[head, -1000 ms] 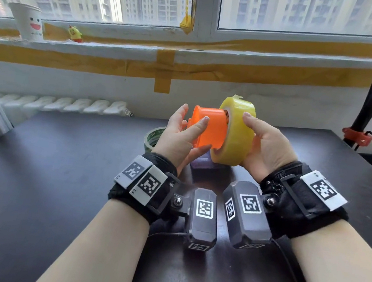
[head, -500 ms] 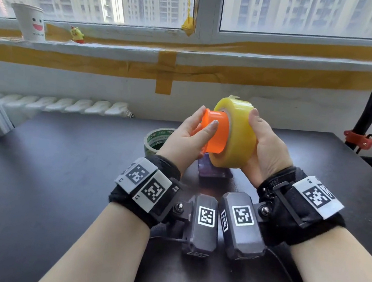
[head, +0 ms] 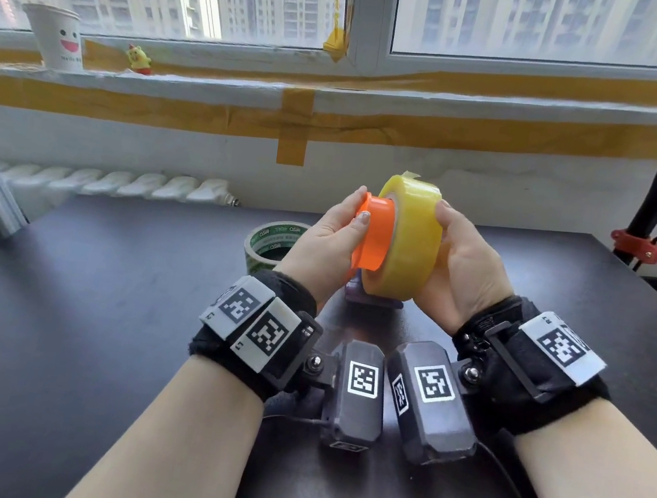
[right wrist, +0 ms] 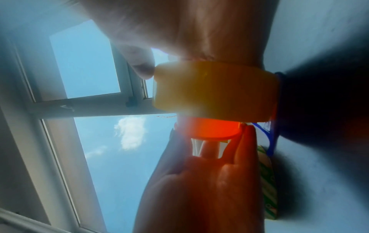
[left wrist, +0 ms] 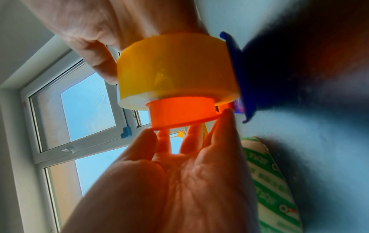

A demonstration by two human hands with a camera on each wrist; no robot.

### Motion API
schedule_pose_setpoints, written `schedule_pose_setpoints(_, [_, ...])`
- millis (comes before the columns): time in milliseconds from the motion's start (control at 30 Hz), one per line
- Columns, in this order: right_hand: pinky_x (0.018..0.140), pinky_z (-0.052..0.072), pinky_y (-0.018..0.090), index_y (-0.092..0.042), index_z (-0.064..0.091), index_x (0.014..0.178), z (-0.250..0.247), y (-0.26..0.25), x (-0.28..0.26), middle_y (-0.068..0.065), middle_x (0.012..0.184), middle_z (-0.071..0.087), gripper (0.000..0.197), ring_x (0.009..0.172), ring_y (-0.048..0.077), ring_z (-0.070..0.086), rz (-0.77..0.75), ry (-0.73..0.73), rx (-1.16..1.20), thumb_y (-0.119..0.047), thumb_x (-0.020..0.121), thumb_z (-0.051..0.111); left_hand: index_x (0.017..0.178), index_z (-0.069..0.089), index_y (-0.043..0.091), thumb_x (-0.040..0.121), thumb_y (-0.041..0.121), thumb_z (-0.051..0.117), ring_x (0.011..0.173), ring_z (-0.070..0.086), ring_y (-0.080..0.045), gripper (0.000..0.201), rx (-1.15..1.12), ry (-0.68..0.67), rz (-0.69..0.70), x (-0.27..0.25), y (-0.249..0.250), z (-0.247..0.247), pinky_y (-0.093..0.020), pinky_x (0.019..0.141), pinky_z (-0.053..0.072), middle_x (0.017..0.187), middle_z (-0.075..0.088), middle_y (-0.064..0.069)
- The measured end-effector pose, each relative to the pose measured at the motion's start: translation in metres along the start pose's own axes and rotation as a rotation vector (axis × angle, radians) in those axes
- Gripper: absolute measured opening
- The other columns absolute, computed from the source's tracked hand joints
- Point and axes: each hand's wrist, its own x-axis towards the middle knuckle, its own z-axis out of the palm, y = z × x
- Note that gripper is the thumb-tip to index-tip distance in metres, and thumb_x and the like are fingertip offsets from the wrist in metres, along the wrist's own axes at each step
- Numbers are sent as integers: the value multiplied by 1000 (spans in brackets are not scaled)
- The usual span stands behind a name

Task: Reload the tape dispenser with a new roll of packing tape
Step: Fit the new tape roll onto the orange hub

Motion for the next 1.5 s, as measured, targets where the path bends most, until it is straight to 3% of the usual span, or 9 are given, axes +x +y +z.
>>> schedule_pose_setpoints(233, [94, 44, 56, -18, 39, 138, -5, 1, 0, 10, 124, 58, 56, 96, 27, 62, -52, -92, -28, -31, 86, 55, 147, 30, 23, 100, 19, 39, 134, 45, -28, 48, -33, -56, -36, -2, 3, 1, -41, 109, 40, 149, 42, -4])
schedule_pose_setpoints(400, [84, 55, 47, -27, 57, 124, -4, 5, -2, -2, 112, 71, 64, 96, 21, 69, -75, -202, -190, -48, 65, 66, 147, 30, 22, 97, 28, 42, 115, 57, -20, 52, -79, -116, -70, -5, 5, -1, -14, 70, 54, 137, 54, -2])
schedule_pose_setpoints(533, [101, 48, 46, -26, 42, 142, -5, 8, -1, 5, 136, 58, 101, 122, 26, 58, -101, -176, -233, -56, 51, 74, 146, 33, 21, 93, 35, 52, 117, 59, -24, 58, -36, -134, -39, -4, 4, -1, -28, 86, 55, 134, 58, -5])
schedule_pose_setpoints(733, [92, 51, 39, -20, 45, 140, -8, 4, 2, 6, 115, 66, 55, 103, 22, 63, -48, -151, -184, -48, 93, 38, 147, 29, 22, 65, 45, 70, 112, 64, -27, 95, -11, -150, 6, -3, 0, -2, -50, 99, 48, 123, 66, -9])
schedule_pose_setpoints(833, [100, 47, 49, -16, 46, 138, -5, 7, 1, 8, 119, 65, 60, 108, 26, 63, -81, -151, -209, -48, 88, 42, 149, 26, 20, 80, 34, 65, 111, 62, -24, 80, -21, -177, -17, -1, -1, -2, -43, 98, 49, 123, 63, -6])
schedule_pose_setpoints(933, [98, 49, 49, -15, 44, 138, -5, 10, 1, 15, 129, 61, 71, 115, 30, 61, -92, -150, -223, -53, 78, 45, 149, 23, 23, 65, 40, 72, 120, 58, -29, 98, -7, -209, -23, -2, -3, -1, -51, 97, 49, 135, 56, -12])
schedule_pose_setpoints(1167, [103, 45, 48, -16, 44, 138, -8, 11, 7, 15, 132, 59, 43, 121, 33, 57, -86, -77, -208, -33, 100, 36, 148, 26, 22, 64, 37, 73, 125, 55, -28, 98, 4, -181, 16, 4, -8, -4, -46, 99, 48, 133, 58, -12])
schedule_pose_setpoints(1400, [90, 51, 31, -18, 62, 107, -13, 1, 5, 5, 93, 67, 23, 86, 18, 64, -20, -182, -154, -28, 97, 43, 149, 26, 19, 92, 41, 49, 128, 51, -22, 65, -56, -164, -58, 5, -2, -5, -32, 96, 48, 147, 46, -8])
schedule_pose_setpoints(1500, [69, 59, 31, -18, 60, 109, -9, 6, 3, 3, 95, 67, 27, 76, 13, 69, -41, -208, -135, -30, 99, 38, 151, 20, 19, 86, 54, 49, 134, 45, -26, 79, -47, -177, -71, 5, 0, -1, -33, 98, 46, 152, 36, -10])
